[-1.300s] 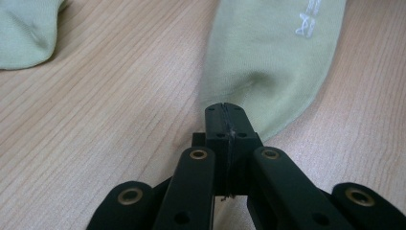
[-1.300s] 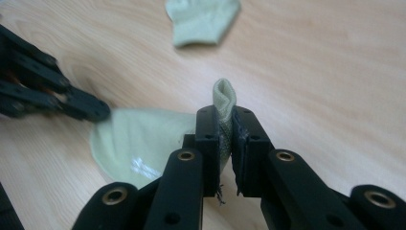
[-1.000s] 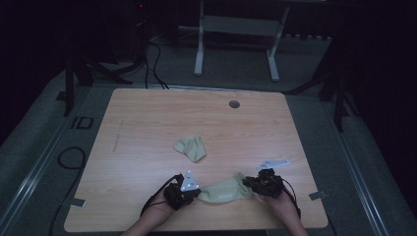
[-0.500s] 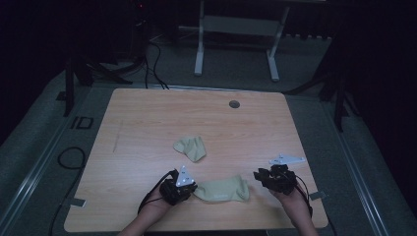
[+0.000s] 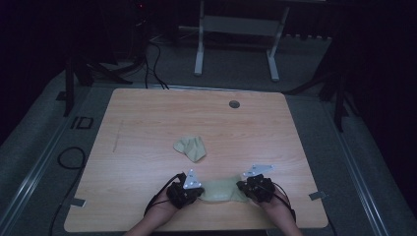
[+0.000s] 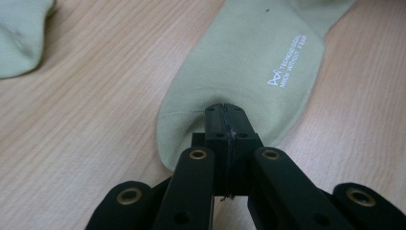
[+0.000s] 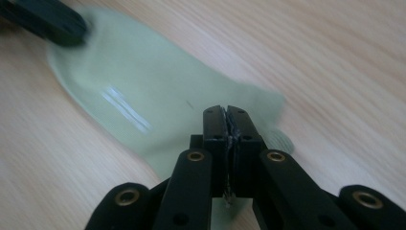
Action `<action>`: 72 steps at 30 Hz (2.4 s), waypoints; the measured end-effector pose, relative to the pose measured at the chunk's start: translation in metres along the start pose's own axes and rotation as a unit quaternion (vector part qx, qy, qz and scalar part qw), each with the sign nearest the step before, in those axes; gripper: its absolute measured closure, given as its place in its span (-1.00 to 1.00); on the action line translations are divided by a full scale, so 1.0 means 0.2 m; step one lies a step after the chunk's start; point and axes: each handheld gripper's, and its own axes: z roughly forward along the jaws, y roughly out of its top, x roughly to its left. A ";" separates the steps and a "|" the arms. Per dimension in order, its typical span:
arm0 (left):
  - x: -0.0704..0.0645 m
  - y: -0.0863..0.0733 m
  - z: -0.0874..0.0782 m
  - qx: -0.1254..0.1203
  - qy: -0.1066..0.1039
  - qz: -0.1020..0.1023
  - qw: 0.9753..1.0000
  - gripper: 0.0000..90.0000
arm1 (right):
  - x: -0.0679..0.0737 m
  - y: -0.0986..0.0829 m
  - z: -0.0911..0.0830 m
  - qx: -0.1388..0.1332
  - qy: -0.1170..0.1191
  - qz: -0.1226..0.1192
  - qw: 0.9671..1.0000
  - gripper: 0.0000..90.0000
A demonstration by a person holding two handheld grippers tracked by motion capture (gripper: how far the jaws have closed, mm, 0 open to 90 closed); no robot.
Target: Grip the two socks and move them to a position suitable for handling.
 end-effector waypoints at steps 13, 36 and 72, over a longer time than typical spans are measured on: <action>-0.02 -0.04 -0.03 -0.003 0.000 0.000 1.000 0.98 | -0.01 -0.17 -0.04 -0.008 -0.003 0.038 0.999 0.88; 0.07 -0.07 -0.05 -0.012 0.004 -0.027 1.000 0.96 | 0.02 -0.12 0.01 -0.008 0.004 0.027 1.000 0.65; 0.24 -0.23 -0.24 -0.047 0.025 -0.105 0.993 -0.90 | 0.11 0.94 0.44 -0.006 0.013 -0.041 0.999 -0.06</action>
